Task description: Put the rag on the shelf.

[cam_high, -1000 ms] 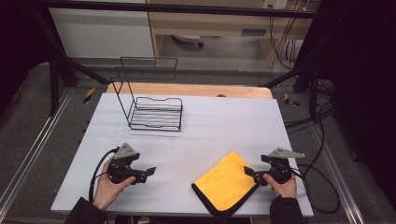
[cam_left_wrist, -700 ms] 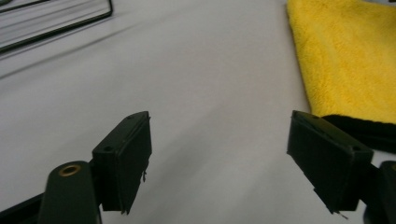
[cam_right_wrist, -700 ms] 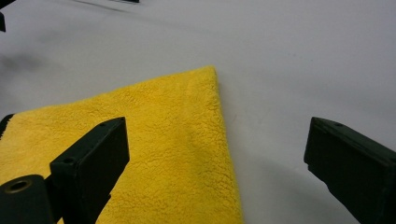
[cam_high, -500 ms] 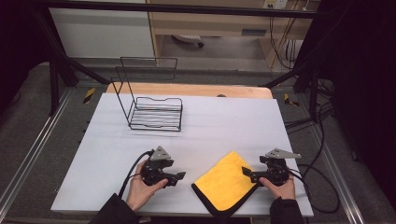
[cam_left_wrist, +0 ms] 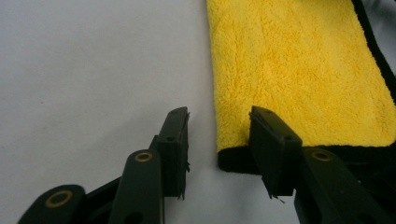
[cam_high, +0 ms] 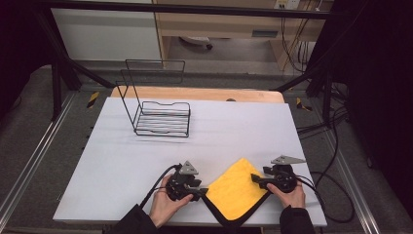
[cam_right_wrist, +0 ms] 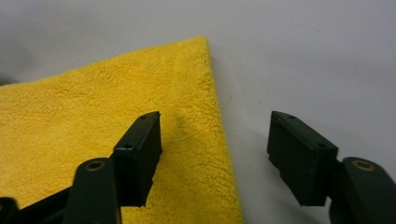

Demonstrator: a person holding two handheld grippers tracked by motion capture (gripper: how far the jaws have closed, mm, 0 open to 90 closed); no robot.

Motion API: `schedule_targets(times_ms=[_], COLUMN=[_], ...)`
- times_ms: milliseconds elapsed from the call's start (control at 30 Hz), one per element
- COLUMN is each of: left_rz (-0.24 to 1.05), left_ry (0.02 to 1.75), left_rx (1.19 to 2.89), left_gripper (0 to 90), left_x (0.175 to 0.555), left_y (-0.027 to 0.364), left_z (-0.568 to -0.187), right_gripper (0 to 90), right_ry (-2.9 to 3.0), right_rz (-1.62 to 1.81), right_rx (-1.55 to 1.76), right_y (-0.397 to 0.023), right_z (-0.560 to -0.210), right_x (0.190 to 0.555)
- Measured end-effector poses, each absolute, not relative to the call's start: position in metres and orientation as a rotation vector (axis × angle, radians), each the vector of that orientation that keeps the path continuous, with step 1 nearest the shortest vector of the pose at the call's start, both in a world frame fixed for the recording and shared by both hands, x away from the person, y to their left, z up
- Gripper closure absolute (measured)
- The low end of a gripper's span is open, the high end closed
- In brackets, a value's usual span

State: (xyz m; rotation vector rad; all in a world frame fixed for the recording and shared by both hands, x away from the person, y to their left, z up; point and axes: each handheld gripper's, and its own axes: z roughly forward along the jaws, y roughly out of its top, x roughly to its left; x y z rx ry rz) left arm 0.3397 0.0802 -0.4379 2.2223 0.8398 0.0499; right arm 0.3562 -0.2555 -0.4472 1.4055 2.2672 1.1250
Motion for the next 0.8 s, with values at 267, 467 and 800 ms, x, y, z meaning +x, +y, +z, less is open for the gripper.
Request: schedule_targets(times_ms=[267, 467, 800], left_rz=[0.012, -0.03, -0.062], left_ry=[0.855, 0.86, 0.858], left_rx=[2.222, 2.227, 2.271], left_gripper=[64.5, 69.9, 71.2], left_x=[0.338, 0.338, 0.34], left_y=[0.079, 0.075, 0.066], left_z=[-0.441, -0.443, -0.442], right_gripper=[57.8, 62.2, 61.4], right_ry=[2.33, 2.358, 2.371], right_rz=[1.135, 1.138, 1.147], right_rx=[1.443, 1.453, 1.436], right_y=[-0.253, -0.252, -0.253], right_z=[-0.449, -0.45, -0.451], right_x=[0.359, 0.36, 0.363])
